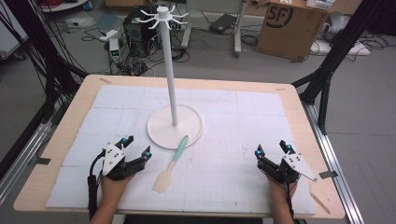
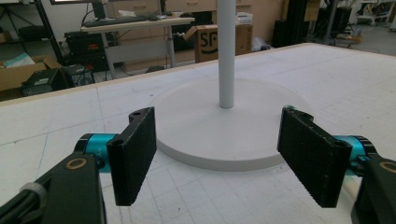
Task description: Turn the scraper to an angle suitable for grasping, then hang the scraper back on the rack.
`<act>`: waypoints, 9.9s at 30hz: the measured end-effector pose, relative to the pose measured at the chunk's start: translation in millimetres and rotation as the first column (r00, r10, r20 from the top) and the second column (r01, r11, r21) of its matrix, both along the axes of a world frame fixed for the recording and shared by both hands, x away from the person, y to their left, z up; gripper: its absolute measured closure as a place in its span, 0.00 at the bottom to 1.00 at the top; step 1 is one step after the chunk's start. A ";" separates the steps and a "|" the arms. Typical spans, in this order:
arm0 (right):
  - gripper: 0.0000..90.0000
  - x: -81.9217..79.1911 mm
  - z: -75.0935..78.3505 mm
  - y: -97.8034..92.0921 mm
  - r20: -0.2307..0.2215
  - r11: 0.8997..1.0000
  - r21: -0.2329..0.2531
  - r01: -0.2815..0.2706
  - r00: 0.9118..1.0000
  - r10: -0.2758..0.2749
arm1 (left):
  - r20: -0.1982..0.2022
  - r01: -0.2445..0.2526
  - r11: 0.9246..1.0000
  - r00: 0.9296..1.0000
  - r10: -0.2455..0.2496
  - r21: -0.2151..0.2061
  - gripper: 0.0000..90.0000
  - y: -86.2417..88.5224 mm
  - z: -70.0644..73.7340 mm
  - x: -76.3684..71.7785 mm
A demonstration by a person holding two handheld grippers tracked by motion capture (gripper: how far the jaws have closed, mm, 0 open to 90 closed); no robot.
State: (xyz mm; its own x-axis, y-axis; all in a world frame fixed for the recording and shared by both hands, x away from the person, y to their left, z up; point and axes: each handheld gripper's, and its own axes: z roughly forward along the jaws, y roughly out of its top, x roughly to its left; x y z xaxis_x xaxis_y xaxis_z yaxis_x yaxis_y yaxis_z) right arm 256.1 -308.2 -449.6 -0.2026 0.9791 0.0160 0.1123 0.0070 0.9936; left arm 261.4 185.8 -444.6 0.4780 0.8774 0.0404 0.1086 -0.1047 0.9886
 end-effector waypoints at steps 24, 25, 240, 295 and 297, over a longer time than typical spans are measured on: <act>0.17 -0.7 0.1 0.6 -0.002 1.000 -0.001 -0.013 1.000 0.013 | -0.032 -0.025 0.999 0.999 0.024 -0.021 0.33 1.8 -1.2 2.2; 0.17 -0.8 0.1 0.9 -0.004 1.000 0.001 -0.012 1.000 0.012 | -0.035 -0.026 0.999 0.999 0.025 -0.025 0.33 1.9 -1.2 2.2; 0.17 -0.3 -0.1 1.2 -0.005 1.000 -0.013 -0.025 1.000 0.025 | 0.312 0.025 0.983 0.949 0.033 -0.181 0.89 -59.8 27.9 -42.3; 0.17 0.4 -0.3 2.0 -0.006 0.999 -0.014 -0.030 1.000 0.030 | 0.427 -0.029 0.957 0.891 0.156 -0.289 0.89 -77.8 106.7 -11.3; 0.17 0.4 -0.2 2.0 -0.006 0.999 -0.013 -0.030 1.000 0.030 | 0.432 -0.031 0.957 0.888 0.159 -0.290 0.89 -78.3 109.5 -9.0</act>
State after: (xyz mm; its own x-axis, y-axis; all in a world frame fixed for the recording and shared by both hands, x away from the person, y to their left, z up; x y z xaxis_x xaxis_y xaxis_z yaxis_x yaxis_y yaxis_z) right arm 256.4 -306.1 -449.8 -0.2317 0.9728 0.0045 0.1177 0.0234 0.9928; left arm 252.4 107.5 -335.0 0.3789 0.9253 -0.0136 -0.3542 0.1587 0.9216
